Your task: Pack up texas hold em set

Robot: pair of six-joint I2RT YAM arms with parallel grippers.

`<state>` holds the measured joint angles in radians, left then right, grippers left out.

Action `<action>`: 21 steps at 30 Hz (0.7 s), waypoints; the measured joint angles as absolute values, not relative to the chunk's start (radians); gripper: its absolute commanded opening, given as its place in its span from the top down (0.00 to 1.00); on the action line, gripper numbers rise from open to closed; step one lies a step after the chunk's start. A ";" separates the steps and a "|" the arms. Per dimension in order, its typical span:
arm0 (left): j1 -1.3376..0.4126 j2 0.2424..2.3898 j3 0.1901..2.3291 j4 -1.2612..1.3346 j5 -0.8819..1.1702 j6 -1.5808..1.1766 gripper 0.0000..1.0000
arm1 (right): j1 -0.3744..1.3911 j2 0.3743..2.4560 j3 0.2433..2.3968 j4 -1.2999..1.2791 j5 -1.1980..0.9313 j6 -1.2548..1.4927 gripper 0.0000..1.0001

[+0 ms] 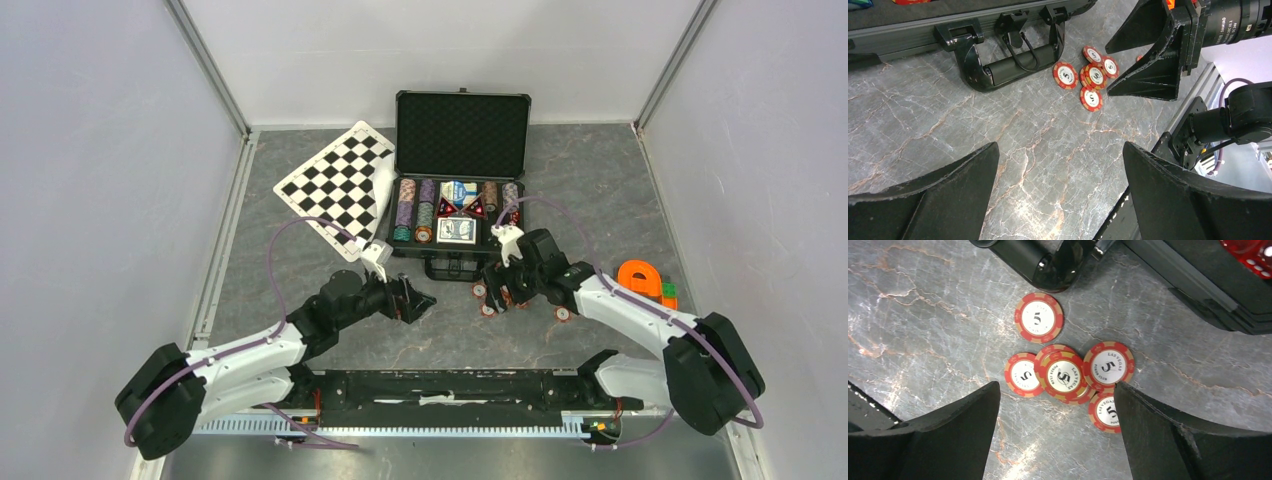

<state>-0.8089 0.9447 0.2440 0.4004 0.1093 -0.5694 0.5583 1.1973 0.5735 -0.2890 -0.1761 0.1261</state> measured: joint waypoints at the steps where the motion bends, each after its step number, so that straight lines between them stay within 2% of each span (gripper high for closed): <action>1: -0.809 0.943 0.244 0.400 0.112 -0.564 0.00 | 0.558 1.197 0.569 -0.282 -0.187 0.128 0.11; 7: -0.809 0.941 0.244 0.425 0.116 -0.555 0.00 | 0.578 1.210 0.561 -0.257 -0.192 0.125 0.13; 17: -0.809 0.940 0.241 0.452 0.117 -0.548 0.00 | 0.640 1.273 0.569 -0.264 -0.103 0.112 0.25; 21: -0.809 0.940 0.236 0.457 0.118 -0.548 0.00 | 0.665 1.293 0.587 -0.277 -0.062 0.107 0.26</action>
